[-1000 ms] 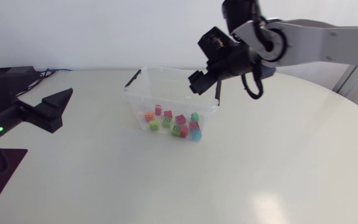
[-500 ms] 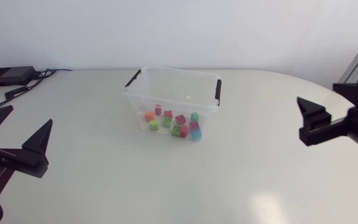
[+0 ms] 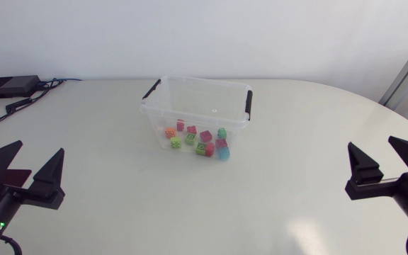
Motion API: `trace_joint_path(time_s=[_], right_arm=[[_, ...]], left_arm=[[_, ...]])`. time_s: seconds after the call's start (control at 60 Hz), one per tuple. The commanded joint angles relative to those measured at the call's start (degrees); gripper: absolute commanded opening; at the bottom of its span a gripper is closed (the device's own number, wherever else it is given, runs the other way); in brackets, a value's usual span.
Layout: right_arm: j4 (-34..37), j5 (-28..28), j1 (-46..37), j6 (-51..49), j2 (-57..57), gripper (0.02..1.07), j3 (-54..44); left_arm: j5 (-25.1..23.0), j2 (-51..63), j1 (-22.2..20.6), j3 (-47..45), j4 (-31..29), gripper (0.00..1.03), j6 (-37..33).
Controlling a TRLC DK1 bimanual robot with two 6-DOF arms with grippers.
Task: Pick up the duplo bricks and place them in the container
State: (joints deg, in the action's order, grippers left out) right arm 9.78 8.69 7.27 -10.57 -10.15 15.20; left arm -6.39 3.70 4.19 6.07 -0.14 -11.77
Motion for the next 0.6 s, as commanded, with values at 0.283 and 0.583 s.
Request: trace_joint_path(time_s=[0.283,0.583], right_arm=[[-8.90,-7.84,-6.59,9.72,9.21,0.98,-13.86],[-9.78,-8.69,-7.27,10.57,10.15,1.02,-15.20]], left_arm=[[5.80,-3.38,-3.81,-5.62,0.16,0.99,10.82],[6.39,-3.70,-4.19,-6.07,0.14,0.99,11.77]])
